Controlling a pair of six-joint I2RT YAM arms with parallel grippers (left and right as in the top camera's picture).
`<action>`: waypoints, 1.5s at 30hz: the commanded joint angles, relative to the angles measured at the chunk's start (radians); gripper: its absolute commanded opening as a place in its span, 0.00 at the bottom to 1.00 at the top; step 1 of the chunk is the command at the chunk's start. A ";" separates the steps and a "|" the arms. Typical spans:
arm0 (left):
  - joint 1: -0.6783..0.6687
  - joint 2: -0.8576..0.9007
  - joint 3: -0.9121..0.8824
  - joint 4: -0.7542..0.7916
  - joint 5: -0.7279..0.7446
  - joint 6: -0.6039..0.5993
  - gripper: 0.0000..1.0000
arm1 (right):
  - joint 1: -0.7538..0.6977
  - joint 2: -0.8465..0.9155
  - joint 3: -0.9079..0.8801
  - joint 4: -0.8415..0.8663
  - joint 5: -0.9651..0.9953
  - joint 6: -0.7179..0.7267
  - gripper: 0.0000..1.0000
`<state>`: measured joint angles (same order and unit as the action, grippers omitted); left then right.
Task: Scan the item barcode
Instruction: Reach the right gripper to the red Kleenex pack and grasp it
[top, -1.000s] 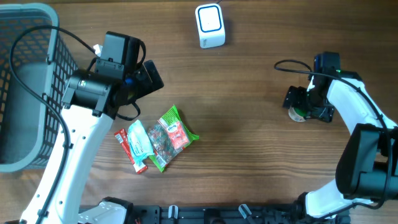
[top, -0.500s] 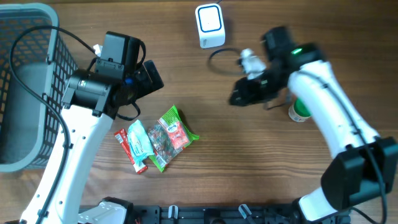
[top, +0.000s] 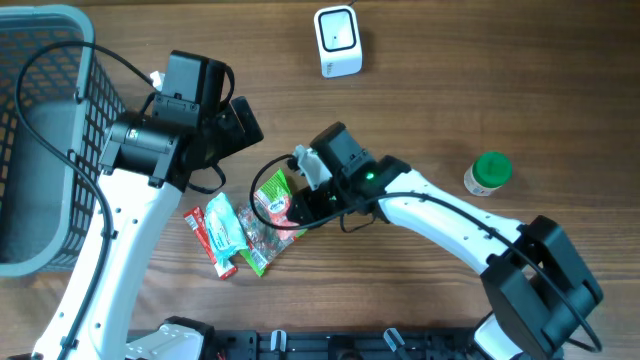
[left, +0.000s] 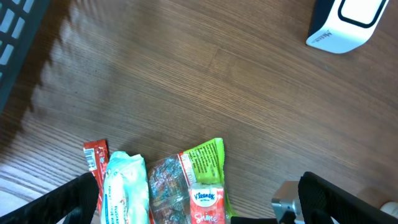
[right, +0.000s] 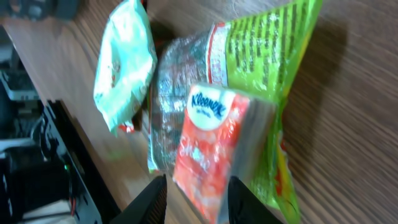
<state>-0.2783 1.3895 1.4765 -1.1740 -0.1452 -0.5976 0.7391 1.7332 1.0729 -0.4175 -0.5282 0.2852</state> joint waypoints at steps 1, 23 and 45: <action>0.003 0.001 0.006 -0.001 -0.005 -0.013 1.00 | 0.004 -0.002 -0.037 0.036 0.050 0.037 0.33; 0.003 0.001 0.006 -0.001 -0.005 -0.013 1.00 | 0.004 0.053 -0.054 0.082 0.051 0.136 0.25; 0.003 0.001 0.006 -0.001 -0.005 -0.013 1.00 | -0.034 0.027 -0.048 0.109 -0.169 0.133 0.04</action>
<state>-0.2783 1.3895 1.4765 -1.1744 -0.1452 -0.5976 0.7784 1.8141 1.0248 -0.2985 -0.5194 0.4225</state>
